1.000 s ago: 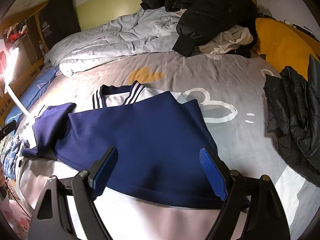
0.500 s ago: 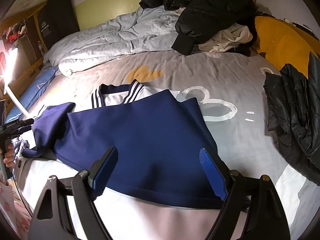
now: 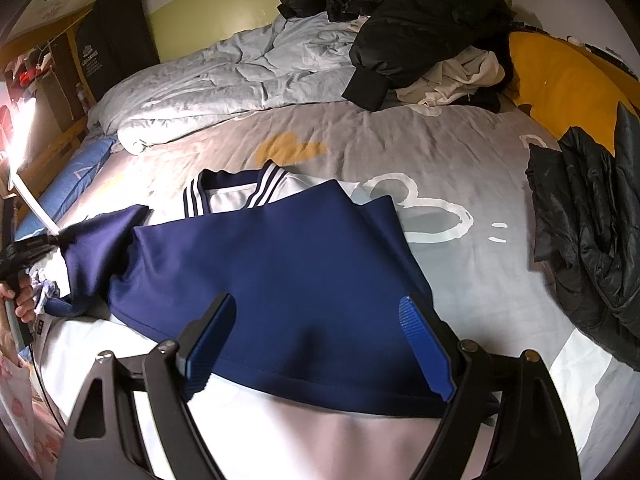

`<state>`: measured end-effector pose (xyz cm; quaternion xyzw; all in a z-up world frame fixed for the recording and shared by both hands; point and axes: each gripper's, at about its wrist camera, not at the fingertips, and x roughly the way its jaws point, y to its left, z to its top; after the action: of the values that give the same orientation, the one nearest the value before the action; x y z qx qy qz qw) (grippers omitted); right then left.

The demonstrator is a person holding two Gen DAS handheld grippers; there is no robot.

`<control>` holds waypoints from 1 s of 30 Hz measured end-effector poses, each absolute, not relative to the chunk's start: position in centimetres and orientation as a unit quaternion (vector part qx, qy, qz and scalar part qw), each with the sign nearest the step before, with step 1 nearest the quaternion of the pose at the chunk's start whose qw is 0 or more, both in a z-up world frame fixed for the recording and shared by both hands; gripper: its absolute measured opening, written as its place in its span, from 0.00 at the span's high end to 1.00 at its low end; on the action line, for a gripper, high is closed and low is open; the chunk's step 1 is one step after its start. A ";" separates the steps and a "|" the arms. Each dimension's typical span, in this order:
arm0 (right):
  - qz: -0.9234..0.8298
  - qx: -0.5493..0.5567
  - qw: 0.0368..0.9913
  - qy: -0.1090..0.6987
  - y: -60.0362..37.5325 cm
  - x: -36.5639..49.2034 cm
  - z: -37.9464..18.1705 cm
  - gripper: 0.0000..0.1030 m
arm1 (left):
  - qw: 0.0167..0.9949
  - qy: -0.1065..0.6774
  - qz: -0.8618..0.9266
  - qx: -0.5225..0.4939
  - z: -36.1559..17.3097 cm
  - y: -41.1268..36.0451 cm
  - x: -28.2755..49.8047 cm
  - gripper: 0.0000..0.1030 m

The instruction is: Fold large clothes

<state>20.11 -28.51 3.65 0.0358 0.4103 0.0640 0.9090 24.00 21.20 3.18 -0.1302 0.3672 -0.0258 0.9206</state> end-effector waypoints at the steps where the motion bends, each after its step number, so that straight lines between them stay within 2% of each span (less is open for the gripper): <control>1: 0.064 0.036 0.909 0.410 -28.5 20.1 3.7 0.20 | 0.929 0.351 -0.033 -0.115 4.0 20.2 23.6 0.95; 7: 0.067 0.034 0.910 0.407 -28.3 20.1 3.9 0.20 | 0.942 0.303 -0.129 -0.065 6.9 12.6 19.3 0.95; 17: 0.067 0.030 0.910 0.407 -28.3 20.0 3.8 0.20 | 0.897 0.372 -0.240 0.009 3.4 1.9 15.9 0.93; 19: 0.067 0.032 0.910 0.408 -28.4 20.1 3.8 0.20 | 0.887 0.391 -0.245 0.032 2.5 0.3 15.7 0.84; 20: 0.067 0.033 0.910 0.408 -28.4 20.1 3.8 0.20 | 0.884 0.396 -0.246 0.045 2.2 -0.3 15.5 0.75; 21: 0.068 0.032 0.910 0.408 -28.3 20.1 3.9 0.20 | 0.885 0.393 -0.244 0.056 2.1 -0.6 15.1 0.69; 23: 0.068 0.030 0.911 0.406 -28.3 20.1 3.9 0.20 | 0.892 0.379 -0.238 0.068 2.5 -0.7 14.1 0.63; 27: 0.069 0.028 0.912 0.404 -28.3 20.0 4.0 0.20 | 0.907 0.345 -0.239 0.040 4.9 0.0 12.4 0.41; 30: 0.069 0.029 0.911 0.406 -28.3 20.0 4.0 0.20 | 0.916 0.320 -0.241 0.020 6.9 1.1 11.5 0.40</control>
<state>19.99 -28.27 3.95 0.0288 0.4063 0.0686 0.9107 11.51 1.07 6.89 0.0199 0.3198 -0.2409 0.9161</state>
